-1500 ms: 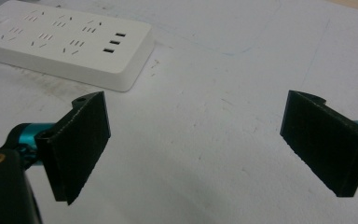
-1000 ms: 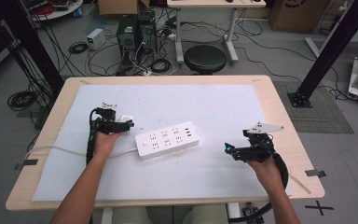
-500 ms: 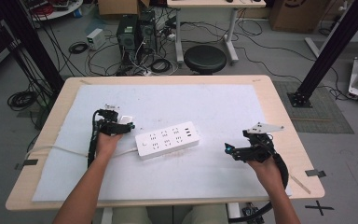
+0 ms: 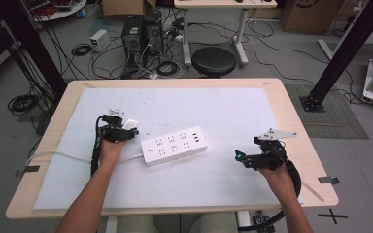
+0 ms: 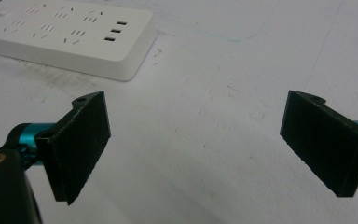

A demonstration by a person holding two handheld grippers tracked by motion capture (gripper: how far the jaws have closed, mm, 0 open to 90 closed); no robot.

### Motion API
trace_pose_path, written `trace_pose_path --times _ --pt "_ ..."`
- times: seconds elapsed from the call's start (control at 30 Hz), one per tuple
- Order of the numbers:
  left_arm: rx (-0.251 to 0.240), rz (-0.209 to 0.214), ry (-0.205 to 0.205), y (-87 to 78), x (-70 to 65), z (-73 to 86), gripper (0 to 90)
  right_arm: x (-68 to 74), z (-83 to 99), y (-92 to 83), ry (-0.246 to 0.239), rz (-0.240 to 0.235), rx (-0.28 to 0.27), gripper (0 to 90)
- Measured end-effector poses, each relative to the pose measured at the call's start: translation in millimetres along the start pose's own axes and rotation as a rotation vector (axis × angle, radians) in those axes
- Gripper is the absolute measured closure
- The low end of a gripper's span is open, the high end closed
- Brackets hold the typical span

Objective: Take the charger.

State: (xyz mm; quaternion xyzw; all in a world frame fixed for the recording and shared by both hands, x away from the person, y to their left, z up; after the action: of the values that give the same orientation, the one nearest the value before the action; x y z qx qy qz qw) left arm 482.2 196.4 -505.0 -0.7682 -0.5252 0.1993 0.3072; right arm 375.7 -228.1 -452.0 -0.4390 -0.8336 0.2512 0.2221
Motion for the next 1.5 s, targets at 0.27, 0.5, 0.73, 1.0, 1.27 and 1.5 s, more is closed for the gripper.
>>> trace_pose_path --times 0.27,0.5,0.73,1.0,1.27,1.5 --pt "-0.087 0.017 -0.015 -14.8 4.1 -7.8 42.4 -1.5 1.1 -1.4 0.009 0.0 0.001 8.2" --pt "-0.18 0.055 0.029 -36.4 1.6 -15.8 42.4 -1.1 0.6 -2.6 0.006 0.0 0.003 8.2" --pt "-0.236 0.095 0.078 -55.3 -6.1 -19.6 42.5 -0.5 0.0 -3.6 0.001 -0.002 0.0 8.2" --pt "-0.307 0.147 0.128 -81.5 -18.5 -26.3 42.5 -1.1 1.1 -3.6 -0.001 -0.006 0.006 8.2" --pt "-0.347 0.201 0.195 -105.4 -37.7 -28.7 42.5 0.2 1.1 -4.1 -0.005 -0.01 0.004 8.3" --pt "-0.375 0.214 0.221 -119.6 -46.3 -30.5 42.5 3.3 0.8 -4.9 -0.013 -0.015 0.001 8.2"
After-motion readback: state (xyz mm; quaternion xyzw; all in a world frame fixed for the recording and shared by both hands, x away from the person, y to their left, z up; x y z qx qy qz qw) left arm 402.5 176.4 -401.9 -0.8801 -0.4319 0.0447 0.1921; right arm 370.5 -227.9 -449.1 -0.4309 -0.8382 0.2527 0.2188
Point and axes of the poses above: each handheld gripper's, and its own axes: y roughly forward along the jaws, z roughly out of its underside, x roughly to its left, the point moved 9 cm from there along y, roughly forward along the jaws, and after that the axes turned 7 degrees about y, right-handed, at the moved point
